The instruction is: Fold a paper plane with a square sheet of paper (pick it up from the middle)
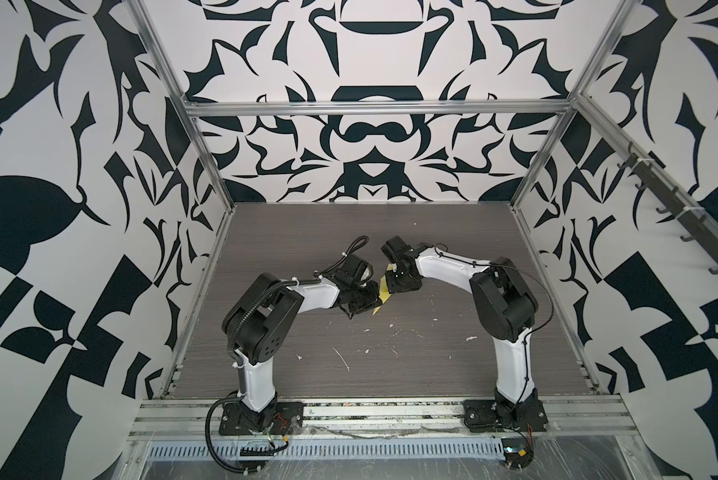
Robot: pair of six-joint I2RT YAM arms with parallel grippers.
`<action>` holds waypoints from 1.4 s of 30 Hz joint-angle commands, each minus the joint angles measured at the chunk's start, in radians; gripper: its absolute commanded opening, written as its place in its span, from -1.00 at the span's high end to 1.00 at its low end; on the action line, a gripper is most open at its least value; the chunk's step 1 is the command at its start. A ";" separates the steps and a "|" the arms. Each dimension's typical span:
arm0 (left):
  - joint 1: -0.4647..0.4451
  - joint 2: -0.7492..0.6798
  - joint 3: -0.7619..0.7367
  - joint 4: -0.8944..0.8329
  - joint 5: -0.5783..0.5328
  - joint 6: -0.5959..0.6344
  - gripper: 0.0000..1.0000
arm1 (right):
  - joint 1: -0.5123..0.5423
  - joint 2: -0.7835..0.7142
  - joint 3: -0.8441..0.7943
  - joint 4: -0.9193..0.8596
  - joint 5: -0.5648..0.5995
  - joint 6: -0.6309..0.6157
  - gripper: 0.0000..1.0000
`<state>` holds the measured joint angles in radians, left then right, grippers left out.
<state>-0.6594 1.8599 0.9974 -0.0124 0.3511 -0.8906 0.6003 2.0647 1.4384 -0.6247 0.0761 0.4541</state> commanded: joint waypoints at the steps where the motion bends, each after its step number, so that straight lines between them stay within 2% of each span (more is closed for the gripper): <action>1: 0.004 0.011 0.011 -0.043 -0.033 0.005 0.93 | -0.010 0.150 -0.085 -0.101 0.034 0.015 -0.04; 30: 0.004 0.023 -0.010 -0.122 -0.064 0.013 0.95 | -0.010 0.158 -0.085 -0.107 0.044 0.017 -0.01; 38: 0.002 -0.045 0.004 -0.154 -0.070 0.064 0.95 | -0.009 0.161 -0.085 -0.107 0.044 0.020 -0.01; 42: 0.001 -0.106 0.007 -0.062 -0.029 0.069 0.94 | -0.010 0.160 -0.083 -0.107 0.042 0.020 -0.01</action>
<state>-0.6586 1.8168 0.9966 -0.0986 0.3061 -0.8410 0.6003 2.0762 1.4384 -0.6250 0.0807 0.4656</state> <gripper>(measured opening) 0.040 0.506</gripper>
